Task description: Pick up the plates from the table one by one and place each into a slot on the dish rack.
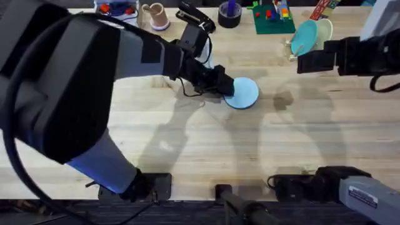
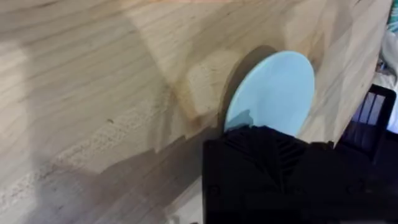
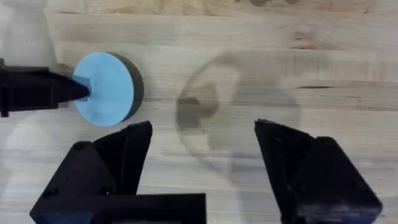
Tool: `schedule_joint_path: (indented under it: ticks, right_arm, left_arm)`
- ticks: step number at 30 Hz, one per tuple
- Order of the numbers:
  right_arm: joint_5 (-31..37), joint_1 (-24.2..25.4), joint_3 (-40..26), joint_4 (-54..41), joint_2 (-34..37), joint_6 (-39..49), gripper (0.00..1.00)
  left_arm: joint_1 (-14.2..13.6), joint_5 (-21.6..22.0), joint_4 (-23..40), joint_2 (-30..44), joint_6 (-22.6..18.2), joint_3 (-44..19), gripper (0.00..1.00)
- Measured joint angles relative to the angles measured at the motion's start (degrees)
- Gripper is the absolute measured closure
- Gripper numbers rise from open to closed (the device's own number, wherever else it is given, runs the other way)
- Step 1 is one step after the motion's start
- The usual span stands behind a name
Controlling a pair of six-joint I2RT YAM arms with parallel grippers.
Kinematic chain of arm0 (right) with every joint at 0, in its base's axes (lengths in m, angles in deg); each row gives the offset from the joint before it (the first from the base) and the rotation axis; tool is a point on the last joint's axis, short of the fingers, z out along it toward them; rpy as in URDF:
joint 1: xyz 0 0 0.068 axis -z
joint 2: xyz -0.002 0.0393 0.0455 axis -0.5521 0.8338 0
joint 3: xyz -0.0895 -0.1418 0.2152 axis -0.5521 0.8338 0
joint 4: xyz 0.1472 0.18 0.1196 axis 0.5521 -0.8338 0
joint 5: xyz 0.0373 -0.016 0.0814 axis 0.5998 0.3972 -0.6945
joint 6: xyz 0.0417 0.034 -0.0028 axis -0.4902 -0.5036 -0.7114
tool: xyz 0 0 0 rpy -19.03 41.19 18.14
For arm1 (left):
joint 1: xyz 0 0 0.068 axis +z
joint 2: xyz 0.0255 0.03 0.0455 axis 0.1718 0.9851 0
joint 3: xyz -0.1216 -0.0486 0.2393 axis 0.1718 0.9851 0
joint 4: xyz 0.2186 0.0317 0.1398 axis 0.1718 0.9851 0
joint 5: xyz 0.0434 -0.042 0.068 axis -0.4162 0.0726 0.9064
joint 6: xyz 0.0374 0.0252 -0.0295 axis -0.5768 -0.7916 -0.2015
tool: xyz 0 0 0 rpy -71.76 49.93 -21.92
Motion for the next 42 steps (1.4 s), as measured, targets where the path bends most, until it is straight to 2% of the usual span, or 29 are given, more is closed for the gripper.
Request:
schedule_joint_path:
  ticks: [15, 20, 28, 35, 42]
  right_arm:
    - [-1.6, 0.0, 0.0, 0.0, 0.0, -0.6, 0.006]
    - [-7.9, 1.0, 0.0, -0.8, 1.4, -2.6, 0.007]
    - [-19.4, 5.4, 1.3, 0.0, 7.6, -3.7, 0.007]
    - [-29.8, 8.5, 9.2, 8.7, 10.1, -3.9, 0.007]
    - [-37.1, 9.0, 16.5, 17.9, 11.5, -5.2, 0.007]
  left_arm:
    - [0.0, -0.5, -0.2, 0.2, -0.2, -0.1, 0.960]
    - [0.0, -0.5, -0.2, 0.2, -0.2, -0.1, 0.960]
    - [0.0, -0.5, -0.2, 0.2, -0.2, -0.1, 0.959]
    - [0.0, -0.5, -0.2, 0.2, -0.2, -0.1, 0.960]
    - [0.0, -0.5, -0.2, 0.2, -0.2, -0.1, 0.961]
